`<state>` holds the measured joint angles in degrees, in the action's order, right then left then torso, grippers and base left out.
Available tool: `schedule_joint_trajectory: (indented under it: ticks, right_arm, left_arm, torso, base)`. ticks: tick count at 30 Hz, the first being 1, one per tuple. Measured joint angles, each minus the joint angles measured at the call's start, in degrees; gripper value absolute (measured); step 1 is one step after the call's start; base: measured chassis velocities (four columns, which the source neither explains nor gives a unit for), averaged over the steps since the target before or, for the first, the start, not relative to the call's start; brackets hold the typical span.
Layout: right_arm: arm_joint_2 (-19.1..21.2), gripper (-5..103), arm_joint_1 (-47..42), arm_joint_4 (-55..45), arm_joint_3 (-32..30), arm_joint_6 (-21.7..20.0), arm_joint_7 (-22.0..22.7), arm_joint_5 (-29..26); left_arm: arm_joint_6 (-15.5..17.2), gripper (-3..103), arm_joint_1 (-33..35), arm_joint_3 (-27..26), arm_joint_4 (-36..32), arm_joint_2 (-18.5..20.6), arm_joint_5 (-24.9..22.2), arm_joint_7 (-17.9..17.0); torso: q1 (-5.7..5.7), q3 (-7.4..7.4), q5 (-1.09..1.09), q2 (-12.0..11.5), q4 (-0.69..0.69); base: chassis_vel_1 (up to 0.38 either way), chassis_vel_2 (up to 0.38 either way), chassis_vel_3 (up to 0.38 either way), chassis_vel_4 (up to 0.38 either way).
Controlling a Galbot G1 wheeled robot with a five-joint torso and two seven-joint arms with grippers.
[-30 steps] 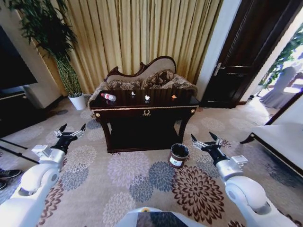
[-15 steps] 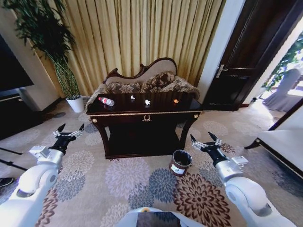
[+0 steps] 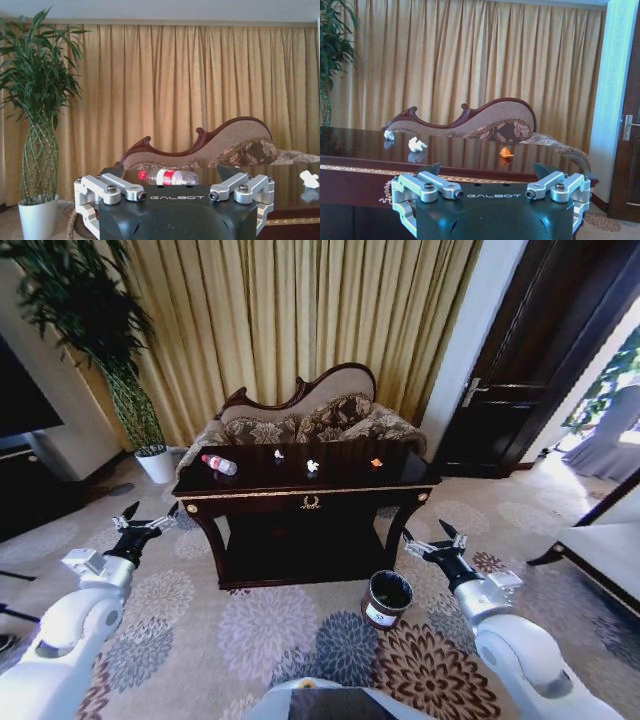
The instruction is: Move to the front of the table and place the trash on the table into the trash bin.
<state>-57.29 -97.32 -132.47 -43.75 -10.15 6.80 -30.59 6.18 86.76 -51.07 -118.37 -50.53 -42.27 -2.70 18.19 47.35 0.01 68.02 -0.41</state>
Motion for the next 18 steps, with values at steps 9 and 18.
schedule_joint_trajectory:
  ticks: [9, 18]
  right_arm:
    - [-0.1, 100, 0.3, 0.4, 0.8, 0.4, 0.6, 0.2]
    - [-0.2, 100, 0.3, 0.4, 1.2, 0.4, 0.7, 0.6]
  left_arm:
    - [-0.5, 100, -0.2, 0.5, -0.1, -0.2, 0.4, 0.1]
    - [-0.6, 100, 0.3, 0.2, -0.2, -0.4, 0.7, 0.1]
  torso:
    - [0.00, 0.00, 0.02, 0.0, 0.03]
    - [0.00, 0.00, 0.00, 0.0, 0.02]
  base:
    - [-0.124, 0.155, 0.144, -0.148]
    - [-0.123, 0.104, 0.113, -0.119]
